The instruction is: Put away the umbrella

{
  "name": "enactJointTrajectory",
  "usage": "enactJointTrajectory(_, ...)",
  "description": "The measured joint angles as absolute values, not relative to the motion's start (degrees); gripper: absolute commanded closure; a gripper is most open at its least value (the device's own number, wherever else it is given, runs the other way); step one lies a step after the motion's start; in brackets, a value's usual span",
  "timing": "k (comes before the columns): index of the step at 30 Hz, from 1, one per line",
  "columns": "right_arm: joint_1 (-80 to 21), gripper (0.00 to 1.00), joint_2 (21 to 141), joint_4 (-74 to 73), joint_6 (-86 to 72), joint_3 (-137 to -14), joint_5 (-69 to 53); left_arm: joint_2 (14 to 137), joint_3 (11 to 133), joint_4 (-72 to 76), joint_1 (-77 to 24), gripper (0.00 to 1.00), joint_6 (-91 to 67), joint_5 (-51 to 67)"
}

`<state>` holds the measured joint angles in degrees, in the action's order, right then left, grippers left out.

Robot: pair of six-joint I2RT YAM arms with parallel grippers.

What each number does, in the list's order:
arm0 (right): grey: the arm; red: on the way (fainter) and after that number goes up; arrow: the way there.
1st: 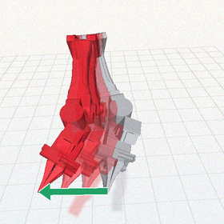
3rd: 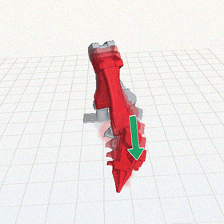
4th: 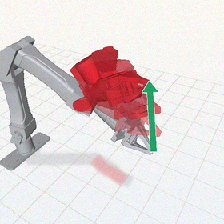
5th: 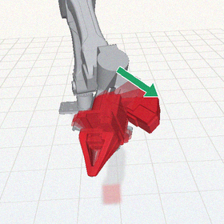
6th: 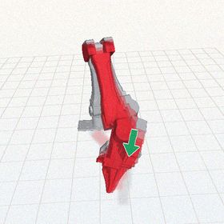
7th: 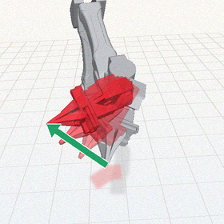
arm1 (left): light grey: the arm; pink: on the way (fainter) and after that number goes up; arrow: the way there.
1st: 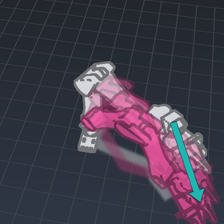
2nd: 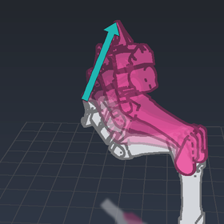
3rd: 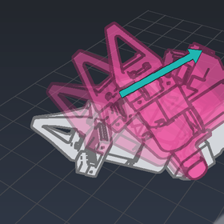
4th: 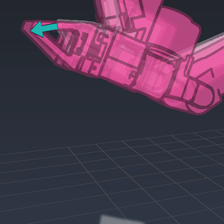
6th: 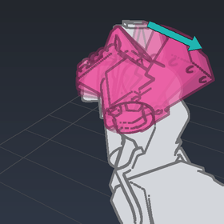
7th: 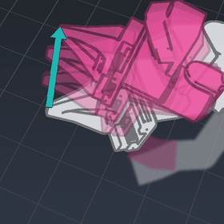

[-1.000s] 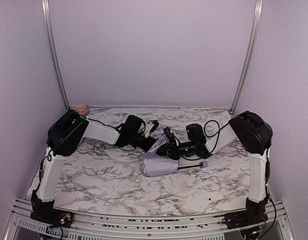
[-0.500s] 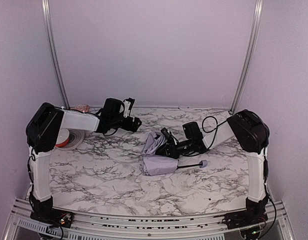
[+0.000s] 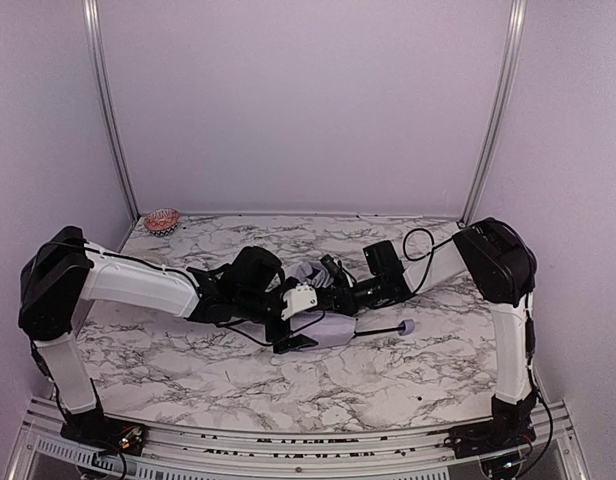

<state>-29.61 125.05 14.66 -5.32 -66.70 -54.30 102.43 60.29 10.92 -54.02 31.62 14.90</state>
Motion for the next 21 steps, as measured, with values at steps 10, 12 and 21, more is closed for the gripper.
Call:
enactJointTrajectory(10, -29.6, 0.9, 125.1, 14.1, -7.1, -67.0, -53.9, 113.2, 69.0, 0.0, -53.9, 0.16, 36.4, 11.6)
enactJointTrajectory(12, -29.6, 0.79, 125.0, 13.8, -8.2, -67.4, -53.2, 114.3, 69.8, -0.7, -53.9, 0.26, 36.6, 12.0)
enactJointTrajectory(21, -25.7, 0.59, 124.5, 13.3, -13.8, -70.9, -44.1, 115.6, 69.9, -0.5, -53.5, 0.32, 38.5, 14.8)
